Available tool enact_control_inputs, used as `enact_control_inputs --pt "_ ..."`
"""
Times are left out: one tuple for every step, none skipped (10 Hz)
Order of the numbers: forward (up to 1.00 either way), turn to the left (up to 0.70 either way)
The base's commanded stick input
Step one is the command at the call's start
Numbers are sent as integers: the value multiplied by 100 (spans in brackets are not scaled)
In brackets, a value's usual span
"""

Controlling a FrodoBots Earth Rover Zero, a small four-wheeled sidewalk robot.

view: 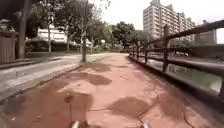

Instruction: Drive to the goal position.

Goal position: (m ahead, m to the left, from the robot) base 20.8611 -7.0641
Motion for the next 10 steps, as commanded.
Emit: enact_control_inputs --pt "70 0" --pt "70 0" --pt "70 0" --pt "70 0" --pt "70 0" --pt "70 0" --pt "70 0" --pt "70 0" --pt "70 0" --pt "70 0"
